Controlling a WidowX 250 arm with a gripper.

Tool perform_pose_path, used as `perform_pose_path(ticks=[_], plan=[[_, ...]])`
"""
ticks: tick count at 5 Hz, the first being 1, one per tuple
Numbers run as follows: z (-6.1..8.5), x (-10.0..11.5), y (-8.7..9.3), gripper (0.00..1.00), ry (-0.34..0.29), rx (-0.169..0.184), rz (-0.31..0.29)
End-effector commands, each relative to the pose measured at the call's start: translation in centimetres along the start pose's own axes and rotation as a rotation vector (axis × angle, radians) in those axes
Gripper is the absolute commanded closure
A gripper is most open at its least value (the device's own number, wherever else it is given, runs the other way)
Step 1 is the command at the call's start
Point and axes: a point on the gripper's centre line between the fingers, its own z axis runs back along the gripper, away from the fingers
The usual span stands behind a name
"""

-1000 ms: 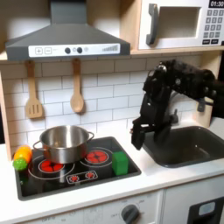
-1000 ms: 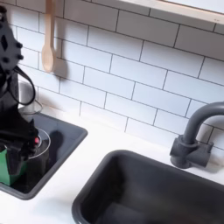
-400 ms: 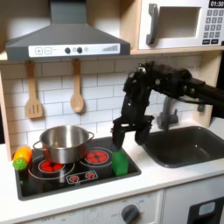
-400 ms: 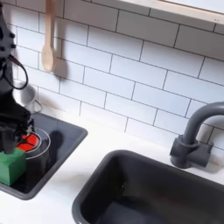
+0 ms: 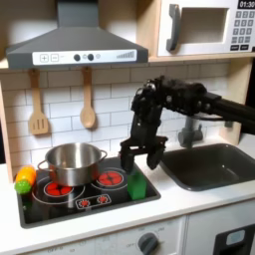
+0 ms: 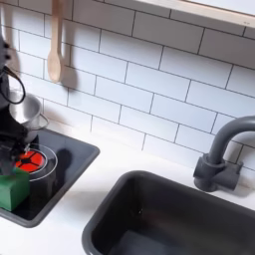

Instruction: Reach green block

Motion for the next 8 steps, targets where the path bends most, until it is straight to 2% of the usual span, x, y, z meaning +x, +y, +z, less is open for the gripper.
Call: perform_pose_path(ticks=[1,4,8], plan=[[-1.2,0.4,-0.4,0.0,0.019,-0.012,-0.025],[-2.3,1.0,-0.2,0.0,0.023,-0.011,-0.007],[-3.6,1.5,-0.5,0.0,0.034,-0.015,-0.037]])
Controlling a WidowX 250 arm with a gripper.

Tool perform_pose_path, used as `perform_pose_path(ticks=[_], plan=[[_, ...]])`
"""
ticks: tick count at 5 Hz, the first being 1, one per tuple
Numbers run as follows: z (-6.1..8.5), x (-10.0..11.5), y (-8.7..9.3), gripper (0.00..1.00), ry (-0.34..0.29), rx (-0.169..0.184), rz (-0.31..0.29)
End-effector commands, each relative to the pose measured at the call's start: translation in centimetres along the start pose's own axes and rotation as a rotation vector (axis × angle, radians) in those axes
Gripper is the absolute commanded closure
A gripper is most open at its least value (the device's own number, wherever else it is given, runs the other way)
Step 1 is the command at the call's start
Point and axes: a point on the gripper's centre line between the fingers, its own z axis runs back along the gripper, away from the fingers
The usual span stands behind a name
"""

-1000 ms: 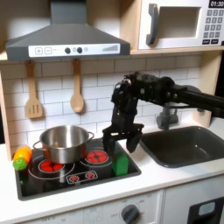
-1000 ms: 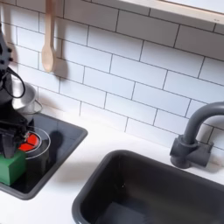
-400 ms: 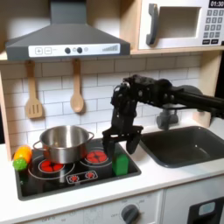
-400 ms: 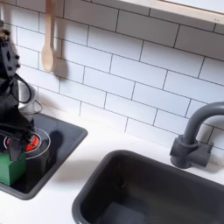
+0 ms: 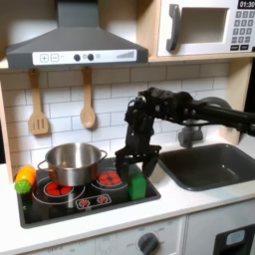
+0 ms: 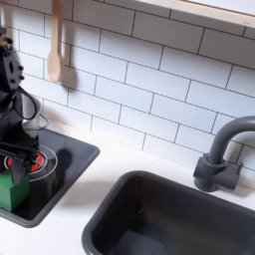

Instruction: Reach green block

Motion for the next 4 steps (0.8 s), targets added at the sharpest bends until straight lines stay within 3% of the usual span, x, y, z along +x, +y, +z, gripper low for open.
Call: perform_pose_path(ticks=[1,4], plan=[[-0.86,0.26,0.05,0.0,0.01,-0.002,-0.011],[-1.77,0.52,-0.27,0.0,0.023,-0.011,-0.022]])
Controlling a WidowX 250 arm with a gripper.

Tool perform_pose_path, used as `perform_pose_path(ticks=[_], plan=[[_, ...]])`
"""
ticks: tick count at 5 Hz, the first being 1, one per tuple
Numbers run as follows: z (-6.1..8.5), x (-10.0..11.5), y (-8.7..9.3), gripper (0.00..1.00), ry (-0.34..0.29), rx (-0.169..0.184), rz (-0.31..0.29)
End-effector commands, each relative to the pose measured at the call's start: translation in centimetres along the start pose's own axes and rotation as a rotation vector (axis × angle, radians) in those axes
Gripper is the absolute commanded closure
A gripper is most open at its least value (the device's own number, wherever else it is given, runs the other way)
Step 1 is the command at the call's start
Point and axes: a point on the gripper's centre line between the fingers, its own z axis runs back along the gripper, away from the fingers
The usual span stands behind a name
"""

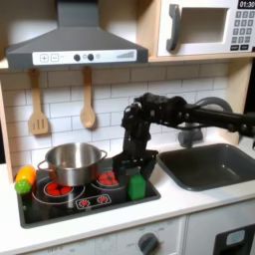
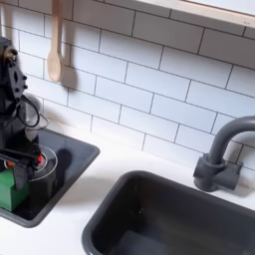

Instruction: Reach green block

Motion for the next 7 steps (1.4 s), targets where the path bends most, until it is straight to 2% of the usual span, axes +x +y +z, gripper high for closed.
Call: perform_pose_path(ticks=[1,2,3,7], plan=[[-0.6,0.2,-0.3,0.0,0.006,-0.002,-0.003],[-1.0,0.4,-1.0,0.0,0.011,-0.009,-0.024],[-1.6,0.4,-0.9,0.0,0.018,-0.007,-0.035],[-3.6,0.3,-0.6,0.0,0.064,-0.011,-0.032]])
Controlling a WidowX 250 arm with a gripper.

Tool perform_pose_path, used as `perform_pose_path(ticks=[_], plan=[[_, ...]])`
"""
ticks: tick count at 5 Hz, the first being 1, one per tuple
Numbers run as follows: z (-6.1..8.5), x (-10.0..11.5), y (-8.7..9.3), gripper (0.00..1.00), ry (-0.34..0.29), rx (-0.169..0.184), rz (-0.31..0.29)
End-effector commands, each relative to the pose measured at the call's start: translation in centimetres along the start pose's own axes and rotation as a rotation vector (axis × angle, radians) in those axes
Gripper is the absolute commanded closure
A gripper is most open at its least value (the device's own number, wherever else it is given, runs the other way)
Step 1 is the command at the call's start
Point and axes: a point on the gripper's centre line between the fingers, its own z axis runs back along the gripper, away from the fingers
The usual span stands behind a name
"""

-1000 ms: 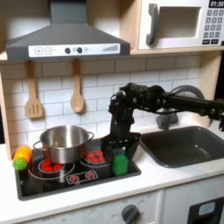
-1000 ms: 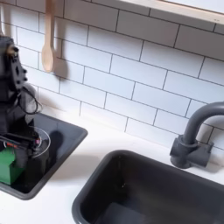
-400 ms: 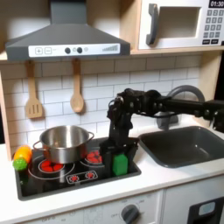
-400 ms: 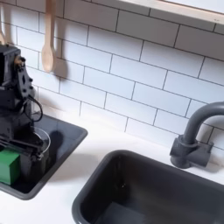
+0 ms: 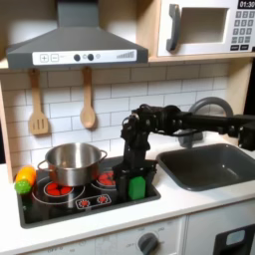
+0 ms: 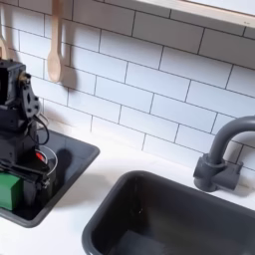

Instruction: Reach green block

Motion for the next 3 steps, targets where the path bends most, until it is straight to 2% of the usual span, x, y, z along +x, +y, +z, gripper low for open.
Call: perform_pose_path(ticks=[1,3], plan=[[-0.8,-0.16,0.18,0.0,0.027,-0.016,-0.009],[-0.31,0.08,0.07,0.0,0.015,-0.004,-0.017]])
